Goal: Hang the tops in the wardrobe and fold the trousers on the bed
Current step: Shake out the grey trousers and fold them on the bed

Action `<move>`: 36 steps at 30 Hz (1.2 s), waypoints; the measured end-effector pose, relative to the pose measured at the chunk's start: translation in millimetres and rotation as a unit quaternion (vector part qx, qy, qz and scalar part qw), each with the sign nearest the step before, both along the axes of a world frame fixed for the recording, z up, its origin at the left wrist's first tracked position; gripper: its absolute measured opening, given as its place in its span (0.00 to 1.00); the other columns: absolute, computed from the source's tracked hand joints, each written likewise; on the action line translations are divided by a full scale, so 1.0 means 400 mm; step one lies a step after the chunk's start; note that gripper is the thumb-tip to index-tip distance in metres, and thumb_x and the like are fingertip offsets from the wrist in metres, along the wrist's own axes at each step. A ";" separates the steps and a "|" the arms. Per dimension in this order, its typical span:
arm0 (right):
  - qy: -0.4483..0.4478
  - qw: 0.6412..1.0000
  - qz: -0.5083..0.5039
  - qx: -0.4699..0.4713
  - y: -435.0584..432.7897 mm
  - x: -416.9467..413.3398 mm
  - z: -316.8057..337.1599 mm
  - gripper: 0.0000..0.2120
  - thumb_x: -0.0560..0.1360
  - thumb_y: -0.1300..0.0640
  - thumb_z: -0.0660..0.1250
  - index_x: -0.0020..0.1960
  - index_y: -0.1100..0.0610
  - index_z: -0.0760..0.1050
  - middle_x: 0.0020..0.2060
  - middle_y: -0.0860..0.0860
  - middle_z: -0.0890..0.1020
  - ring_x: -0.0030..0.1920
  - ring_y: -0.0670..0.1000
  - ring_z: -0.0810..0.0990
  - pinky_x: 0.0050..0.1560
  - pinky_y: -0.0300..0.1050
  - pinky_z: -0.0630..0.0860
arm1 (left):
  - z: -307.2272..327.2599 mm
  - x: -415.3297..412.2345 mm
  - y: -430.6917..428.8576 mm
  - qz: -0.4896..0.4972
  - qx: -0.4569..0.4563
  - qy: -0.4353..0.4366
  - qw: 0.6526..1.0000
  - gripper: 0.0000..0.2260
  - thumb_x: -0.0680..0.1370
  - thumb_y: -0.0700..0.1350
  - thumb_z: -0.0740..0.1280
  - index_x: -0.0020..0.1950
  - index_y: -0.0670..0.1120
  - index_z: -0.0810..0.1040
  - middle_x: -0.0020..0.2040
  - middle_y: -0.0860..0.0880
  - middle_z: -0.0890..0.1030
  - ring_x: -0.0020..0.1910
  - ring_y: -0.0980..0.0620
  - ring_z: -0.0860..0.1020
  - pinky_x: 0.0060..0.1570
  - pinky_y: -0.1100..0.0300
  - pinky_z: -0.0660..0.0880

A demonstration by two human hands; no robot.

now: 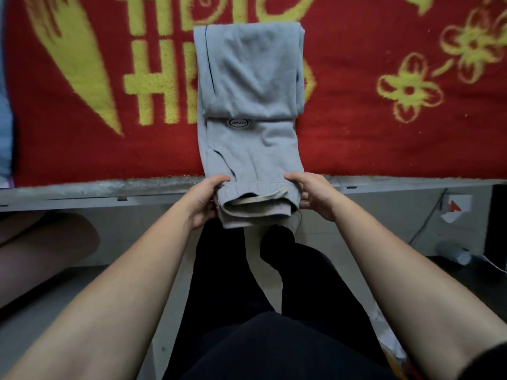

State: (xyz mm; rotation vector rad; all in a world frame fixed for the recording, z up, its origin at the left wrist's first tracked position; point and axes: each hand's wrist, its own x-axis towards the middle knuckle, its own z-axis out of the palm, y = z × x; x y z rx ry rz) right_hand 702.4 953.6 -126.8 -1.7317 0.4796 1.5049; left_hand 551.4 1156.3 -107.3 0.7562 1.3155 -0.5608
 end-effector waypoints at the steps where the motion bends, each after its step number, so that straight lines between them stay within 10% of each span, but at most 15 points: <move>1: -0.008 1.000 0.001 0.007 0.024 0.026 0.024 0.16 0.73 0.50 0.72 0.58 0.57 0.79 0.47 0.52 0.83 0.45 0.52 0.82 0.44 0.46 0.78 | 0.025 0.025 0.015 0.004 -0.006 -0.007 1.000 0.05 0.77 0.48 0.65 0.42 0.49 0.76 0.33 0.51 0.77 0.32 0.53 0.76 0.32 0.62 0.73; 4: -0.043 0.998 -0.007 0.034 0.117 0.128 0.090 0.13 0.74 0.49 0.70 0.53 0.56 0.81 0.43 0.53 0.82 0.40 0.51 0.80 0.37 0.42 0.78 | 0.090 0.129 0.085 0.040 -0.039 -0.053 0.997 0.08 0.77 0.44 0.62 0.40 0.47 0.77 0.36 0.47 0.78 0.38 0.49 0.78 0.45 0.54 0.79; 8: -0.034 0.994 -0.086 0.064 0.261 0.270 0.136 0.17 0.76 0.48 0.64 0.31 0.53 0.76 0.25 0.47 0.74 0.25 0.45 0.73 0.27 0.35 0.72 | 0.130 0.286 0.202 0.148 -0.024 -0.136 0.979 0.16 0.81 0.51 0.59 0.48 0.45 0.83 0.43 0.43 0.84 0.40 0.46 0.85 0.34 0.53 0.82; 13: -0.052 0.973 -0.218 0.057 0.345 0.347 0.091 0.20 0.80 0.45 0.61 0.63 0.59 0.69 0.53 0.58 0.81 0.51 0.55 0.83 0.44 0.46 0.82 | 0.049 0.358 0.267 0.207 0.072 -0.112 0.969 0.27 0.81 0.61 0.56 0.73 0.44 0.69 0.73 0.43 0.69 0.72 0.44 0.69 0.63 0.45 0.74; 18: -0.198 0.979 -0.042 -0.018 0.355 0.298 0.021 0.04 0.79 0.54 0.65 0.50 0.53 0.76 0.39 0.50 0.78 0.35 0.50 0.77 0.40 0.47 0.75 | -0.020 0.344 0.270 0.024 0.250 -0.092 0.964 0.14 0.80 0.47 0.65 0.64 0.45 0.74 0.52 0.47 0.77 0.46 0.51 0.76 0.44 0.54 0.76; 23: -0.373 0.910 0.142 -0.114 0.375 0.297 -0.022 0.31 0.72 0.42 0.72 0.70 0.55 0.71 0.63 0.56 0.75 0.63 0.54 0.76 0.68 0.48 0.70 | -0.059 0.367 0.307 -0.167 0.484 -0.046 0.858 0.23 0.73 0.50 0.73 0.62 0.41 0.70 0.61 0.44 0.72 0.61 0.46 0.73 0.60 0.62 0.65; 36: -0.469 0.853 0.165 -0.159 0.429 0.381 -0.037 0.23 0.72 0.33 0.61 0.33 0.51 0.66 0.37 0.50 0.79 0.45 0.58 0.79 0.41 0.46 0.65 | -0.106 0.484 0.401 -0.140 0.426 -0.150 0.881 0.23 0.68 0.54 0.78 0.58 0.46 0.78 0.53 0.50 0.84 0.53 0.51 0.82 0.56 0.51 0.78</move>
